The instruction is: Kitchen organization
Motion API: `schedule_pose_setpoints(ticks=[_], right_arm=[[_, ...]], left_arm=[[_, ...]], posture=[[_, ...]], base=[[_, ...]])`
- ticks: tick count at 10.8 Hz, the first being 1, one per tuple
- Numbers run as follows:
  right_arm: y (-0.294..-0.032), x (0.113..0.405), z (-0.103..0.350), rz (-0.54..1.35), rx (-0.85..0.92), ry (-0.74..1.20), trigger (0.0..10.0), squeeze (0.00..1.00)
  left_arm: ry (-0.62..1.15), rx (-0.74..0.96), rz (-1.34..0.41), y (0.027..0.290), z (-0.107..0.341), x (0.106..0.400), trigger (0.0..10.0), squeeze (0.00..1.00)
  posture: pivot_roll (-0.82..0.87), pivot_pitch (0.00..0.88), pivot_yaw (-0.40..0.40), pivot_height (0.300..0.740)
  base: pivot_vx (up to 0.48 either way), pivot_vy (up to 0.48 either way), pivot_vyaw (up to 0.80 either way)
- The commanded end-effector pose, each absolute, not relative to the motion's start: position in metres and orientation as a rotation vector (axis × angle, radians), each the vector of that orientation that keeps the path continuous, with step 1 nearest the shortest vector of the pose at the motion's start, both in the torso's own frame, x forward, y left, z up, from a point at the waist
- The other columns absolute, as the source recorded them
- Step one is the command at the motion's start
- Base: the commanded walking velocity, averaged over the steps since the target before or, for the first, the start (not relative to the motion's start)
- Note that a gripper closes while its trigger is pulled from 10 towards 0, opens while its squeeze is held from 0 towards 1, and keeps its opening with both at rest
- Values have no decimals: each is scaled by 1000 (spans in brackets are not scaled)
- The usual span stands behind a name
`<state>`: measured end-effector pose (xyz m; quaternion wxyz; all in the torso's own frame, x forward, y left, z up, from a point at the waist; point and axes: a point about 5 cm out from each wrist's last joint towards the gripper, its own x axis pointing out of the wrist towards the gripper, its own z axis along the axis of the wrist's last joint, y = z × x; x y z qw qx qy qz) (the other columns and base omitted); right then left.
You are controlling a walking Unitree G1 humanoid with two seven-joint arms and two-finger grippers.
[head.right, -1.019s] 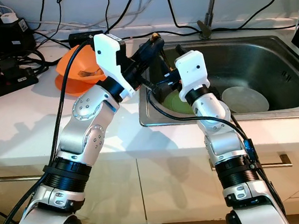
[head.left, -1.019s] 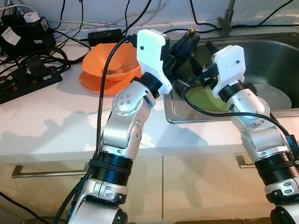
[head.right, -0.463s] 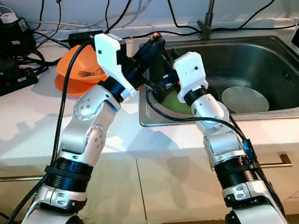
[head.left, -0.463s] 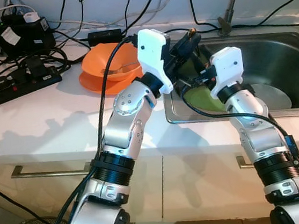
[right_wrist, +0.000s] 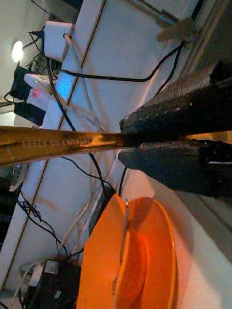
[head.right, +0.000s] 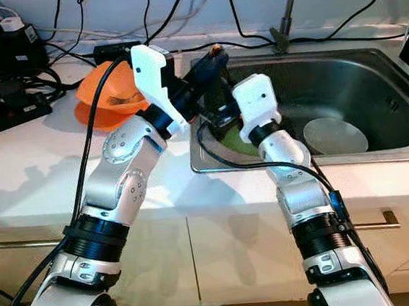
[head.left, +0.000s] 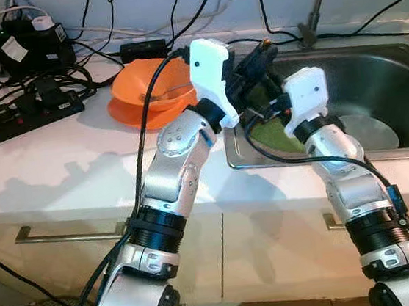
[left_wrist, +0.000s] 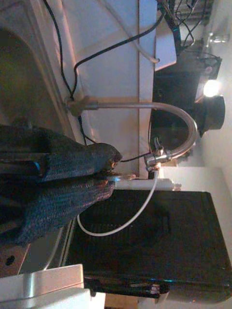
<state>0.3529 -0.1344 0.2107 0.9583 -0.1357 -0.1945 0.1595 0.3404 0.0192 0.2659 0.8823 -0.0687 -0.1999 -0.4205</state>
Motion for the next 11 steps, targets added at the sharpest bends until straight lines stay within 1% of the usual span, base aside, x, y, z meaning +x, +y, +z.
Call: schedule_pose_setpoints(ticks=[1, 2, 4, 6, 7, 8, 9, 10, 11], right_arm=[[-141, 356, 213, 288, -256, -391, 0, 0], [-142, 356, 214, 287, -257, -392, 0, 0], [-145, 360, 218, 273, -264, -395, 0, 0], [-155, 366, 221, 233, -288, -383, 0, 0], [-161, 371, 224, 203, -298, -378, 0, 0], [-180, 381, 229, 100, -315, -344, 0, 0], [-183, 383, 230, 82, -313, -335, 3255, 0], [-183, 383, 230, 82, -313, -335, 3255, 0], [-196, 395, 230, 16, -326, -287, 10000, 0]], left_arm=[[-427, -156, -891, 21, 271, 340, 10000, 776], [-422, -174, -891, 21, 270, 340, 10000, 1000], [-417, -173, -873, 24, 269, 341, 10000, 1000], [-420, -164, -817, 32, 269, 344, 10000, 1000], [-410, -140, -791, 36, 268, 345, 10000, 0], [-343, -47, -735, 46, 252, 351, 10000, 0], [-321, -39, -725, 48, 247, 352, 10000, 0], [-321, -39, -725, 48, 247, 352, 10000, 0], [-184, 53, -712, 54, 225, 351, 10000, 0]], posture=[[122, 50, -9, 740], [123, 48, -12, 740], [127, 46, -18, 740], [129, 42, -22, 740], [131, 43, -23, 740], [138, 44, -26, 740], [138, 44, -26, 740], [138, 44, -26, 740], [148, 48, -29, 740]], base=[[0, 0, 0], [0, 0, 0], [0, 0, 0], [0, 0, 0], [0, 0, 0], [0, 0, 0], [0, 0, 0], [0, 0, 0], [0, 0, 0]])
